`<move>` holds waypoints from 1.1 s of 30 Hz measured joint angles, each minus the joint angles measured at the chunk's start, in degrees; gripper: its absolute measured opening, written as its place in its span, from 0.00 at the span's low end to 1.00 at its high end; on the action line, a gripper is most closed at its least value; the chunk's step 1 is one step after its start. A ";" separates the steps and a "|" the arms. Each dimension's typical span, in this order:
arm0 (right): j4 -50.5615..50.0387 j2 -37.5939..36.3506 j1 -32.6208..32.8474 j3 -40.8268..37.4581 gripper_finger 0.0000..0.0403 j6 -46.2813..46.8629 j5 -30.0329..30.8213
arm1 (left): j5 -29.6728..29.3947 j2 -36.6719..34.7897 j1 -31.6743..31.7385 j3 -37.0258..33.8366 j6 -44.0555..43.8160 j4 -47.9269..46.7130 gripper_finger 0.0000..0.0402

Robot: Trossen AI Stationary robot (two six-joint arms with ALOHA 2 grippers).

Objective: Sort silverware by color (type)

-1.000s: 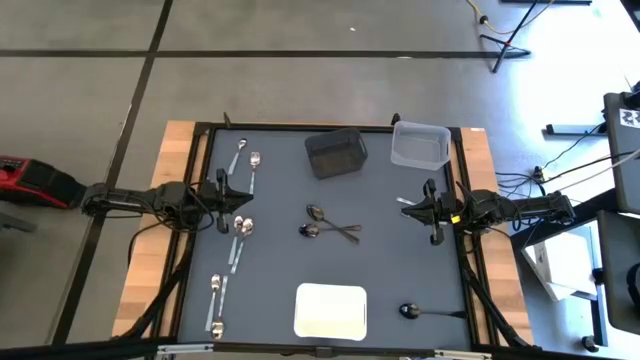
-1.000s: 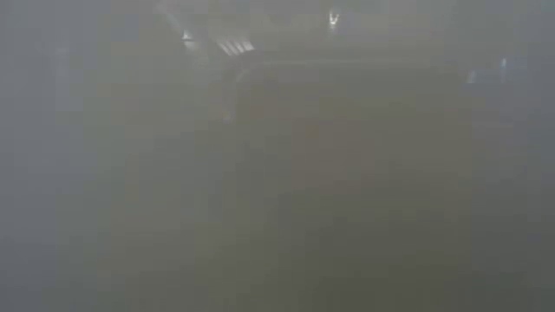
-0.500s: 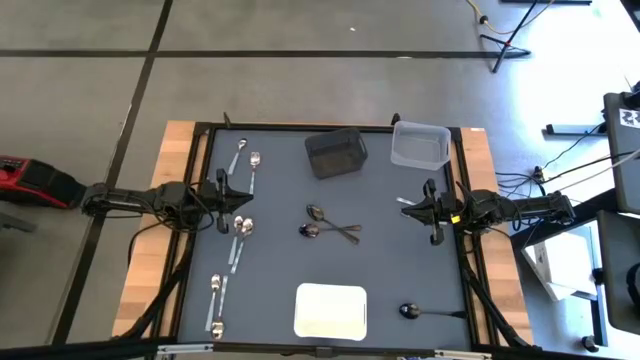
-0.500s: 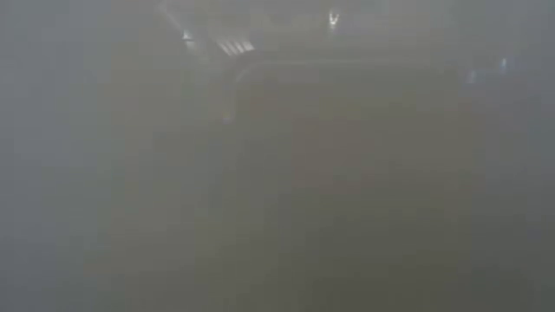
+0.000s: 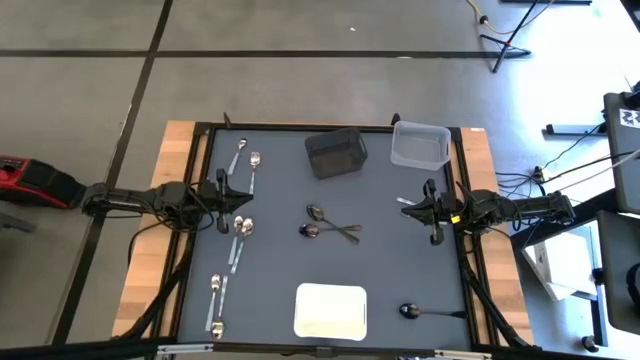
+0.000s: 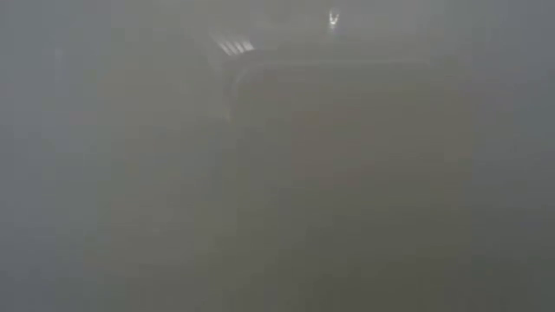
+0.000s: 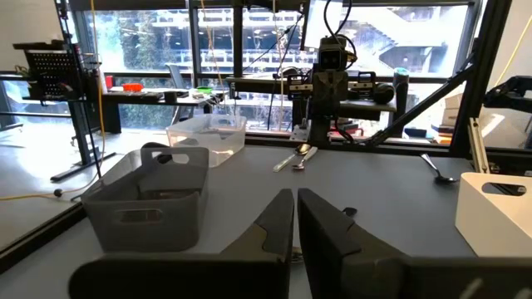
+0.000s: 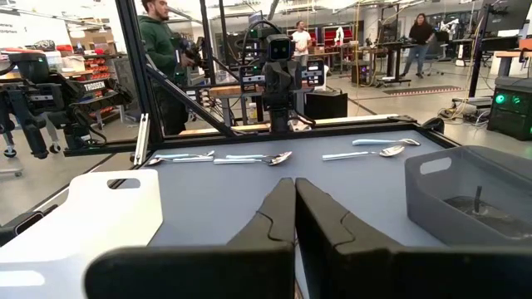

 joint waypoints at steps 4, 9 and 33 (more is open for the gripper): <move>0.02 0.00 0.00 0.02 0.01 0.02 0.01 | -0.01 0.00 -0.02 0.00 0.00 0.01 0.04; 0.02 0.00 0.00 0.02 0.01 0.02 0.00 | -0.02 0.00 -0.02 0.00 0.00 0.00 0.04; 8.47 7.40 -0.04 0.26 0.01 -0.16 6.73 | -4.13 0.00 0.11 0.00 8.02 2.35 0.04</move>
